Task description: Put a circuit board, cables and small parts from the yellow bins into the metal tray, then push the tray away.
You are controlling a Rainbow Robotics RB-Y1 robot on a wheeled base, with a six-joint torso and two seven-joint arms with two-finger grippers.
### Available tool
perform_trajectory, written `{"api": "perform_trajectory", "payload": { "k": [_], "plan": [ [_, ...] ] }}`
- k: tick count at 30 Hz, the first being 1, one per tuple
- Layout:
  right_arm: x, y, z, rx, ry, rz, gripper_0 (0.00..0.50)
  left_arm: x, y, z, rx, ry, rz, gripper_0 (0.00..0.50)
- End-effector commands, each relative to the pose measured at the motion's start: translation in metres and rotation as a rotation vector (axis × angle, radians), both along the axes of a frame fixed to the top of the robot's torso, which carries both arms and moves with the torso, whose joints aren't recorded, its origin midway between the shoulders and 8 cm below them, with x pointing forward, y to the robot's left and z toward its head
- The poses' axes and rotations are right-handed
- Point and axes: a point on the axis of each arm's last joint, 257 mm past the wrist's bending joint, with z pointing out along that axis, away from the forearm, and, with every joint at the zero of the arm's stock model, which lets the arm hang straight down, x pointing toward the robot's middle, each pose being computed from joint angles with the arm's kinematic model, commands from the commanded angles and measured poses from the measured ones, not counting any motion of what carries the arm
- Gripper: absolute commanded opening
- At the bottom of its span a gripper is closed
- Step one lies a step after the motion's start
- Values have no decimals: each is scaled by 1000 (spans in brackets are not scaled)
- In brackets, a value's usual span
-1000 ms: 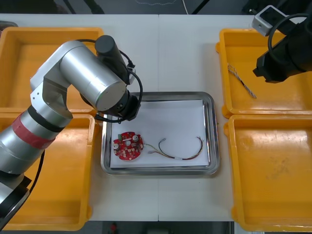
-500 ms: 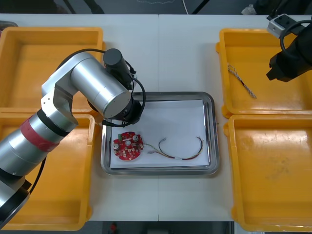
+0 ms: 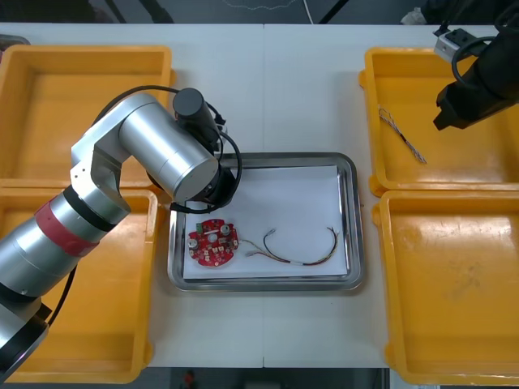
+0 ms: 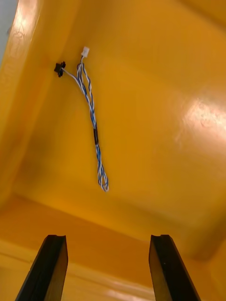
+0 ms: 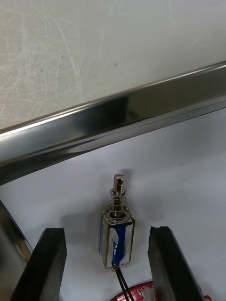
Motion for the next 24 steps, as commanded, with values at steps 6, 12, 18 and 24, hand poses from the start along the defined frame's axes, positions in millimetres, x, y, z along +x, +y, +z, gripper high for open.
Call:
{"api": "perform_trajectory", "payload": {
  "k": [6, 12, 18, 24],
  "plan": [
    [47, 25, 2, -1, -52, 61, 500, -13, -17, 26, -82, -15, 63, 500],
    [62, 26, -21, 30, -57, 59, 500, -28, -18, 63, -94, -29, 64, 500],
    [72, 26, -36, 39, -69, 56, 500, -30, -7, 103, -138, -35, 84, 500],
    [73, 27, -58, 32, -48, 53, 500, -20, 23, 144, -171, -57, 130, 500]
  ]
}}
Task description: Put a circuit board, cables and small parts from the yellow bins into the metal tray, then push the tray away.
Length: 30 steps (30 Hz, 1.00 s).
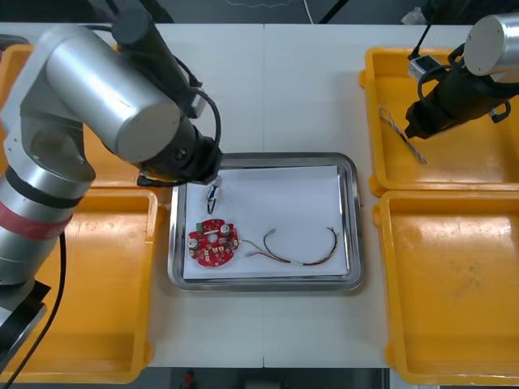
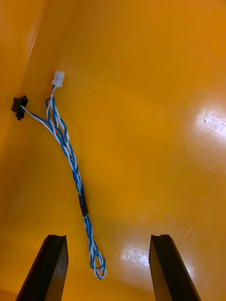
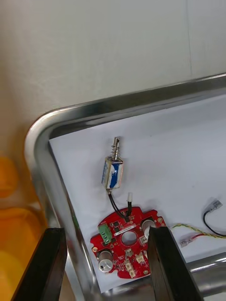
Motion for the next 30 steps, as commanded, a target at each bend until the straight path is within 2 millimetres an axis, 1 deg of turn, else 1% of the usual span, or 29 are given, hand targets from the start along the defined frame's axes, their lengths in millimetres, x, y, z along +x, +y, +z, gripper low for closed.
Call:
{"api": "perform_trajectory", "payload": {
  "k": [1, 4, 6, 12, 13, 14, 18, 22, 24, 25, 26, 27, 28, 29, 30],
  "plan": [
    [14, 23, 8, -30, -30, 68, 500, 16, 16, 59, -75, -78, 73, 500],
    [16, 24, -3, -50, -27, 67, 500, 25, 37, 71, -84, -89, 112, 500],
    [17, 24, -9, -55, -26, 64, 500, 32, 55, 77, -82, -93, 148, 500],
    [14, 24, -18, -57, -13, 65, 500, 52, 90, 82, -105, -94, 223, 500],
    [14, 24, -19, -56, -12, 63, 500, 54, 91, 82, -112, -97, 226, 500],
    [12, 23, -22, -55, -6, 63, 500, 62, 98, 83, -122, -108, 241, 500],
    [10, 22, -28, -53, -3, 61, 500, 77, 107, 83, -154, -121, 266, 500],
    [8, 20, -32, -53, 6, 62, 500, 94, 116, 87, -194, -142, 292, 500],
    [7, 20, -33, -53, 8, 62, 500, 97, 118, 86, -199, -143, 296, 500],
    [6, 18, -35, -54, 10, 59, 500, 105, 122, 88, -218, -159, 306, 500],
    [6, 17, -36, -55, 13, 57, 500, 109, 126, 86, -219, -162, 310, 500],
    [5, 16, -38, -52, 16, 52, 370, 113, 130, 86, -210, -171, 308, 500],
    [4, 16, -39, -50, 17, 51, 197, 116, 134, 84, -201, -176, 311, 500],
    [4, 16, -39, -49, 17, 49, 104, 118, 138, 84, -189, -185, 309, 500],
    [4, 17, -39, -47, 18, 49, 24, 122, 143, 82, -176, -193, 305, 500]
  ]
}}
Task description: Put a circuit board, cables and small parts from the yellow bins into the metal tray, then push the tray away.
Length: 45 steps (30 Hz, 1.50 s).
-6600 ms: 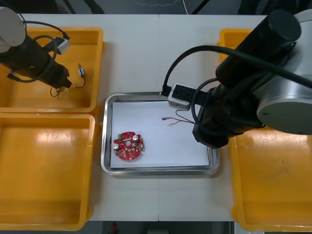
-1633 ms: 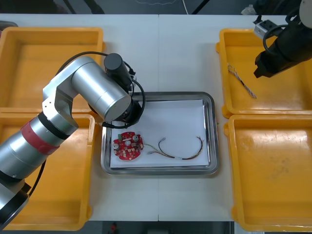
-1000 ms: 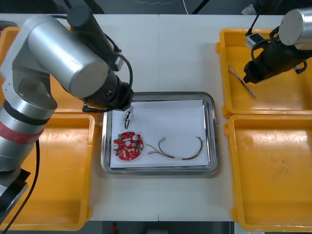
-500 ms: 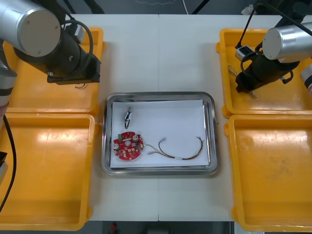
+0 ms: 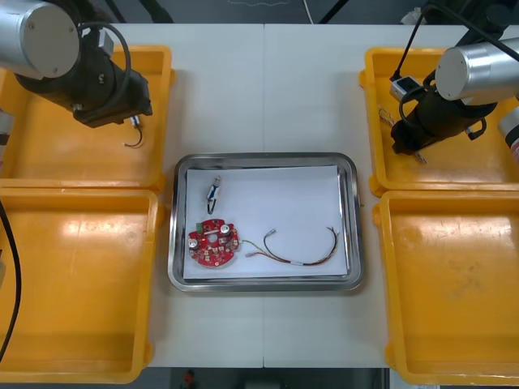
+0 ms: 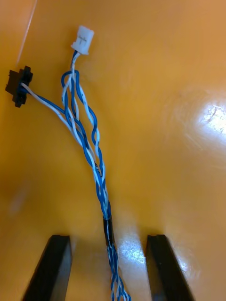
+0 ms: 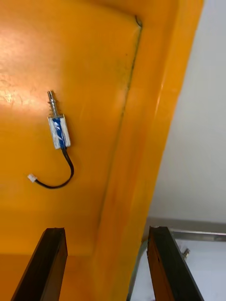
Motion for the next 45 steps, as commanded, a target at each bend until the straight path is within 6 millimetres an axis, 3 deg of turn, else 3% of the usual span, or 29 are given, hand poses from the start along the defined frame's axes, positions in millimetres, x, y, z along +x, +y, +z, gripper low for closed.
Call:
{"api": "perform_trajectory", "payload": {
  "k": [1, 8, 12, 21, 28, 32, 35, 45],
  "plan": [
    [2, 4, 1, -12, -11, 29, 0, 26, 29, 38, 79, -109, -15, 500],
    [4, -1, 9, -15, -23, 25, 0, 50, 41, 33, 73, -165, -9, 500],
    [4, -10, 31, -65, -42, 24, 0, 57, 43, 27, 65, -175, -8, 500],
    [-35, -20, 91, -150, 5, 12, 0, 71, 46, 7, 66, -189, -8, 500],
    [-66, -19, 126, -176, 18, 9, 0, 79, 39, -11, 49, -191, -16, 500],
    [-66, -9, 160, -198, -112, 51, 0, 81, 33, -27, 60, -178, -30, 500],
    [-71, 5, 172, -211, -173, 98, 0, 83, 26, -34, 67, -182, -43, 500],
    [-104, 73, 164, -119, -185, 363, 0, 82, 19, -45, 100, -179, -70, 500]
  ]
}}
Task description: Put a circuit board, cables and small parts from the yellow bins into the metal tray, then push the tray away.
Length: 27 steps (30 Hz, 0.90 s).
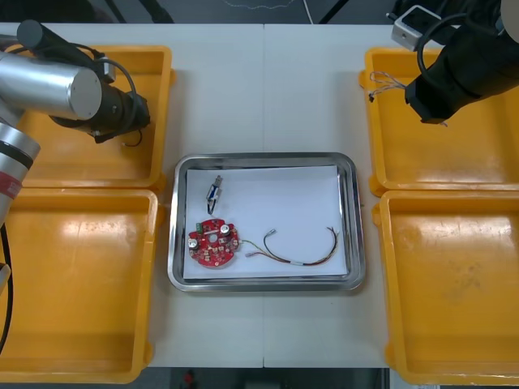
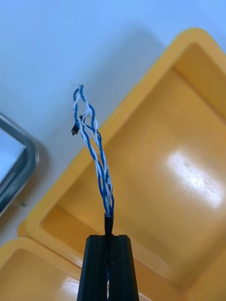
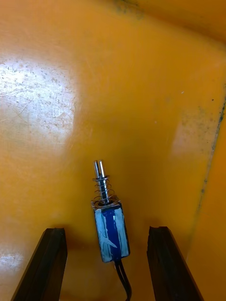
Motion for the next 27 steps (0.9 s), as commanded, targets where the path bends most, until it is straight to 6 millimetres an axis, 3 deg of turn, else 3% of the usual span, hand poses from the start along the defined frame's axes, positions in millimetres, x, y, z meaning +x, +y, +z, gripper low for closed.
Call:
{"api": "perform_trajectory", "payload": {
  "k": [1, 2, 3, 4, 13, 17, 23, 27],
  "plan": [
    [-14, 11, 10, -13, -19, 107, 0, 13, -20, 25, 82, -61, -111, 488],
    [-19, 21, 8, -14, -13, 144, 0, 12, -19, 24, 84, -59, -113, 286],
    [-23, 29, 6, -19, -9, 174, 0, 12, -20, 24, 82, -59, -114, 46],
    [-27, 37, 4, -26, -4, 203, 0, 12, -20, 24, 81, -57, -116, 1],
    [-58, 81, -33, -122, 73, 381, 0, 12, -20, 25, 81, -59, -116, 0],
    [-52, 104, -46, -149, 33, 435, 0, 12, -15, 29, 68, -58, -106, 0],
    [-42, 149, -77, -181, -36, 537, 0, 5, 10, 44, 57, -36, -98, 0],
    [-34, 161, -92, -239, -68, 609, 0, -1, 23, 56, 62, -23, -96, 0]
  ]
}}
